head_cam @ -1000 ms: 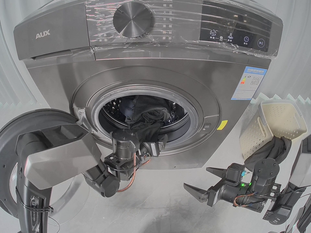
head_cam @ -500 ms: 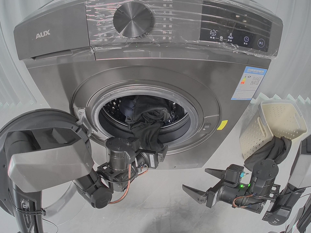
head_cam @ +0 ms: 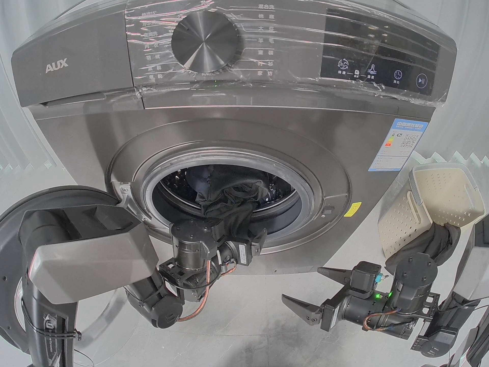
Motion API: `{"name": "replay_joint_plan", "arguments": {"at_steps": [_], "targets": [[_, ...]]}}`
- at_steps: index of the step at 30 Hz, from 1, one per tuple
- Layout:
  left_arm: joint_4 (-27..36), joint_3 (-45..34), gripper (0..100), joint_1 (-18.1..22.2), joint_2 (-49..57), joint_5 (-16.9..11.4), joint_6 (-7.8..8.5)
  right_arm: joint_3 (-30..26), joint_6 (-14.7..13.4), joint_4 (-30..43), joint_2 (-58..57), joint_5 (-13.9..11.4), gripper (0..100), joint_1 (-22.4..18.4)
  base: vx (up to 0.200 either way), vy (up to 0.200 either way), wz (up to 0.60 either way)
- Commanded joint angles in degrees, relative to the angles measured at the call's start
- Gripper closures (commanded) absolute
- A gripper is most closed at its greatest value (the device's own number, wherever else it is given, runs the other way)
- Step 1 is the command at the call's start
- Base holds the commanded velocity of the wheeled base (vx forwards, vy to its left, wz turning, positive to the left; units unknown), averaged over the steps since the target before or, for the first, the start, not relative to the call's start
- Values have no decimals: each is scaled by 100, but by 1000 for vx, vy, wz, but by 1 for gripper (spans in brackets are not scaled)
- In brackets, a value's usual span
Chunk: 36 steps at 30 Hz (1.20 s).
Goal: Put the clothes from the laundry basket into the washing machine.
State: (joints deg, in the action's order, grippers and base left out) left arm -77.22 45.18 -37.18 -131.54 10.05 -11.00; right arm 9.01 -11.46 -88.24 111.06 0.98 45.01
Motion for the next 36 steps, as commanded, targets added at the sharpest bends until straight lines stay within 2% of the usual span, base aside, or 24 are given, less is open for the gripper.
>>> {"name": "replay_joint_plan", "arguments": {"at_steps": [1,5,6,7,8,9,11,14,20,26,28,29,36], "targets": [[-22,123,0,-8,-153,-3,27,4,-5,-1,-23,-1,0,17,0,0,0],[-74,281,0,71,-241,59,80,-13,-5,-1,-31,-1,0,17,0,0,0],[-92,307,0,106,-276,68,177,-13,-5,-1,-31,-1,0,26,0,0,0],[-110,351,0,159,-346,77,344,-13,-5,-1,-31,-1,0,43,0,0,0],[-145,404,0,246,-452,103,643,-13,-5,-1,-31,-1,0,52,0,0,0],[-241,448,0,299,-496,129,818,-13,-5,-1,-31,-1,0,52,0,0,0],[-426,571,0,352,-663,138,959,-22,-5,-1,-23,-1,0,52,0,0,0],[-444,826,0,352,-882,129,968,-22,-5,-1,-23,-1,0,52,0,0,0],[-241,1019,0,396,-1120,-82,1003,-22,-14,-1,21,-1,0,52,0,0,0],[-127,1626,0,660,-1515,-161,1047,-22,-32,-9,162,8,0,87,0,0,0],[-118,1775,0,747,-1621,-187,1108,-22,-32,-1,171,8,0,87,0,0,0],[-110,1810,100,756,-1638,-187,1135,-22,-32,-9,188,8,0,87,0,0,0],[110,2443,100,756,-1656,-257,1082,4,-32,-9,276,8,0,87,0,0,0]]}}
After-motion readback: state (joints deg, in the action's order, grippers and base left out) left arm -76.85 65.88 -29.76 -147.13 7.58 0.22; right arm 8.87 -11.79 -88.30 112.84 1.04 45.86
